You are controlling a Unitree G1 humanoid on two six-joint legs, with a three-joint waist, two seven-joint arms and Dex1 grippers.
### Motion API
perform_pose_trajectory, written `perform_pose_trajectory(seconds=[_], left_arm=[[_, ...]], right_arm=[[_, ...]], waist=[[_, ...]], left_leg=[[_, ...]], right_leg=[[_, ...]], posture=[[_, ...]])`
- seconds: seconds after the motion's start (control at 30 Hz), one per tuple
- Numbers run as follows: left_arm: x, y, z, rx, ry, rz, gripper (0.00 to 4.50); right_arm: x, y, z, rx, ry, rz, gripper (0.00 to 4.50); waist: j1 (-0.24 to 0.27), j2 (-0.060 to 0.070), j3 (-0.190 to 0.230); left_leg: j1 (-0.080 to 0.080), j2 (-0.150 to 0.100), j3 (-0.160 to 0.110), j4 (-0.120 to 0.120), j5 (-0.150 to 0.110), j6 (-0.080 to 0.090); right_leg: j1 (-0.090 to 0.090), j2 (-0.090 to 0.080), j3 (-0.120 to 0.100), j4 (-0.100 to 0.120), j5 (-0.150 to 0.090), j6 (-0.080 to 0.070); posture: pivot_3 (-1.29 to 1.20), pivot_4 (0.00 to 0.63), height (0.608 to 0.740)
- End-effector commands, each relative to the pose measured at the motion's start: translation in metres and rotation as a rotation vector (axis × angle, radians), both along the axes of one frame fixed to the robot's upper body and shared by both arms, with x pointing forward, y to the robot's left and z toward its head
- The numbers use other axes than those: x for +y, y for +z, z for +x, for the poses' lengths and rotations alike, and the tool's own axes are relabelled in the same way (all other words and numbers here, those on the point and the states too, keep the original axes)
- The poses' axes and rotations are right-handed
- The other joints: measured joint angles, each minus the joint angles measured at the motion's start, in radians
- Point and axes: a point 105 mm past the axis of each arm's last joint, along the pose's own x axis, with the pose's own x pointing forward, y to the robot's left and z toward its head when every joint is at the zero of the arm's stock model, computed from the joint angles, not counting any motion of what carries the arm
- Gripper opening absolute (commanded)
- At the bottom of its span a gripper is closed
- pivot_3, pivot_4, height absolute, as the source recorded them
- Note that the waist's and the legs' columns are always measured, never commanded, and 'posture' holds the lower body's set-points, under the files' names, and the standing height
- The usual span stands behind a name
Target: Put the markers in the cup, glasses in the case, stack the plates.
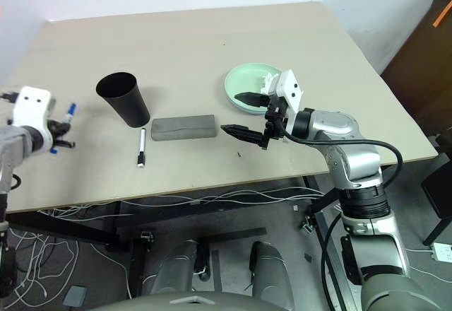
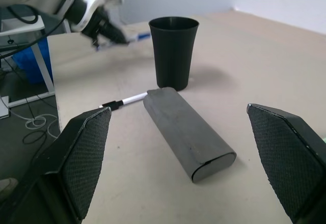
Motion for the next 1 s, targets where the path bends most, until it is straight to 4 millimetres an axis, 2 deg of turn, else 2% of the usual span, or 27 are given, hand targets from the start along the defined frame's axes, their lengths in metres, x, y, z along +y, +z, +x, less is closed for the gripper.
perform_pose_trajectory(seconds=[0.03,0.17,0.23,0.37,0.47,0.57,0.67,1.0], left_arm=[[0.022,0.07,0.003,-0.35,0.045,0.138,0.26],[0.014,0.121,0.005,-0.667,-0.021,0.184,0.26],[0.008,0.134,0.005,-0.758,-0.068,0.183,0.26],[-0.029,0.153,0.011,-0.935,-0.285,0.077,0.26],[-0.055,0.152,0.014,-0.981,-0.463,-0.038,0.26],[-0.068,0.144,0.018,-0.981,-0.562,-0.124,0.26],[-0.074,0.135,0.022,-0.977,-0.625,-0.229,0.26],[-0.087,0.111,0.029,-0.955,-0.74,-0.416,0.26]], right_arm=[[0.001,0.013,-0.002,-0.06,0.01,0.034,4.5],[0.002,0.015,-0.003,-0.075,0.018,0.052,4.5],[0.001,0.017,-0.002,-0.087,0.009,0.063,4.5],[-0.002,0.023,0.003,-0.104,-0.032,0.094,4.5],[-0.003,0.024,0.002,-0.092,-0.033,0.11,4.5],[-0.006,0.026,0.001,-0.089,-0.041,0.12,4.5],[-0.007,0.025,-0.001,-0.086,-0.044,0.12,4.5],[-0.008,0.018,0.0,-0.08,-0.067,0.092,4.5]], waist=[[0.0,0.0,0.0],[0.002,-0.001,0.0],[0.003,-0.001,0.0],[0.007,-0.001,0.0],[0.014,-0.001,0.0],[0.013,-0.001,0.0],[0.014,-0.001,0.0],[0.016,-0.001,0.0]], left_leg=[[0.0,0.0,0.0,0.0,0.0,0.0],[-0.001,0.0,0.001,0.0,0.0,0.0],[-0.001,0.0,0.002,0.0,0.0,0.0],[-0.001,-0.001,0.004,0.002,0.0,0.0],[-0.001,-0.001,0.003,0.004,0.0,0.001],[0.0,-0.001,0.003,0.005,0.001,0.001],[0.001,0.0,0.002,0.006,0.002,0.003],[0.002,0.0,0.0,0.013,0.001,0.005]], right_leg=[[0.0,0.0,0.0,0.0,0.0,0.0],[0.0,0.0,0.0,0.0,0.0,0.0],[0.001,0.0,0.0,-0.001,0.0,0.0],[0.005,0.0,0.0,0.0,0.0,0.0],[0.006,0.001,0.0,0.001,0.0,0.001],[0.007,0.003,0.0,0.002,0.0,0.001],[0.009,0.004,0.0,0.003,0.002,0.005],[0.014,0.003,-0.001,0.002,0.003,0.006]], posture=[[0.0,0.15,0.739],[0.0,0.15,0.739],[0.0,0.15,0.739],[0.0,0.15,0.739],[0.0,0.15,0.739],[0.0,0.15,0.739],[0.0,0.15,0.739],[0.0,0.15,0.739]])
